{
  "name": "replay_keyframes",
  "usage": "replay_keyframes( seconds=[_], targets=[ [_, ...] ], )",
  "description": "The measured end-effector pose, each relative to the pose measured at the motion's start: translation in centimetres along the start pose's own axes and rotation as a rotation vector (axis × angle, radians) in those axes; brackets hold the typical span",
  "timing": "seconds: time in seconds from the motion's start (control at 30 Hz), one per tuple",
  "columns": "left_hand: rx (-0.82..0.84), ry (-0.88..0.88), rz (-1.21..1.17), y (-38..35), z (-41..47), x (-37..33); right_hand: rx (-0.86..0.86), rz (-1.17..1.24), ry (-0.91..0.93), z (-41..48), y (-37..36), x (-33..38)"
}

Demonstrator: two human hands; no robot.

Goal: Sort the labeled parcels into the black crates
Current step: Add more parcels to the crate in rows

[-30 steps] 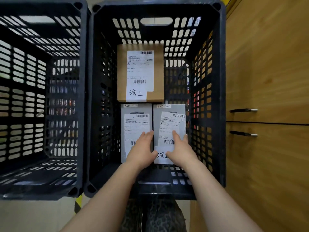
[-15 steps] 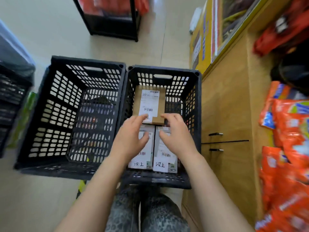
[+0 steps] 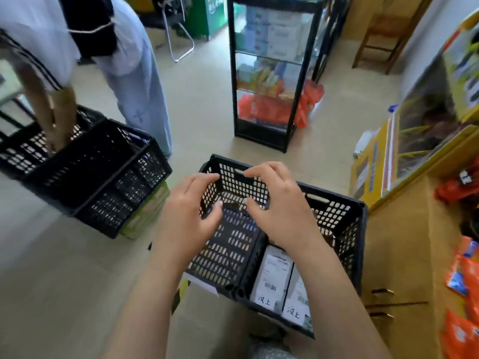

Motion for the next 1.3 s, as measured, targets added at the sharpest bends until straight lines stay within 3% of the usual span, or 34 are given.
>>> replay_keyframes(
  seconds=[0.47,0.67,1.0,1.3],
  targets=[
    [-0.365,0.303,0.248,30.7,-19.9,14.0,0.241,0.137,0.503,-6.3,-18.2,31.9],
    [-0.54,0.477,0.389,40.3,-31.4,18.1,0.467,0.198,0.732,-11.7,-27.1,44.4],
    [-0.728,0.913,0.555,47.0,-47.8,20.0,0.803,0.341,1.03,-22.0,-38.6,55.9],
    [-0.844,1.27,0.648,49.5,-55.3,22.5,1.084,0.436,1.228,-27.0,-46.9,62.3]
  ],
)
Point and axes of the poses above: each hand's wrist, its own z-axis towards the middle knuckle, its own y-axis out of the back of the hand, x = y × z, the point moved 9 cm from there along z, towards the middle knuckle, and after that the axes turned 3 degrees about z, right-handed, at the moved point
